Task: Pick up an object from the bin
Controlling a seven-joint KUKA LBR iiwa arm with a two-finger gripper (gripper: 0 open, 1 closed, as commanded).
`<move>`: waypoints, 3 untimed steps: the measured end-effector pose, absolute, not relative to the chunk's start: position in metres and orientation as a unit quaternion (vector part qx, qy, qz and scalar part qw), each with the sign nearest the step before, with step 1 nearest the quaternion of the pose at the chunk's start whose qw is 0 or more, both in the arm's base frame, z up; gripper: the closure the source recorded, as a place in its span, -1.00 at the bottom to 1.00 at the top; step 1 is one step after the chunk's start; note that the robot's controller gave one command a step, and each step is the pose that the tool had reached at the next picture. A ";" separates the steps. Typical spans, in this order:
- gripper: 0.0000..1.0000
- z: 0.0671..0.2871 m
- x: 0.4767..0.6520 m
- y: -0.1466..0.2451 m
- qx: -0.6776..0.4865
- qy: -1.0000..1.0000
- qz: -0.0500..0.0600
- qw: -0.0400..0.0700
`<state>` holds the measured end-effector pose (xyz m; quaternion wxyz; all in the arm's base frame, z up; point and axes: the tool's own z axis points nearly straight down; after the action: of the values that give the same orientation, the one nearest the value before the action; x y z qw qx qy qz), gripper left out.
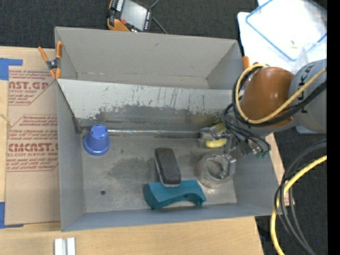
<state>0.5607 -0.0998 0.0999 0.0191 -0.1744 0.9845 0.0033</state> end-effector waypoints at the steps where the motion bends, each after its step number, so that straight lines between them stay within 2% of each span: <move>1: 1.00 0.118 0.538 -0.110 0.013 1.000 0.007 0.020; 2: 1.00 0.118 0.538 -0.110 0.013 1.000 0.007 0.020; 3: 1.00 0.109 0.539 -0.098 0.012 1.000 0.003 0.025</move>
Offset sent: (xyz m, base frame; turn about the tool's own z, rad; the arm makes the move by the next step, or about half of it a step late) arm 0.0000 0.0000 0.0000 0.0000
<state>0.5388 -0.0983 0.1090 0.0253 0.0123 0.9996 0.0032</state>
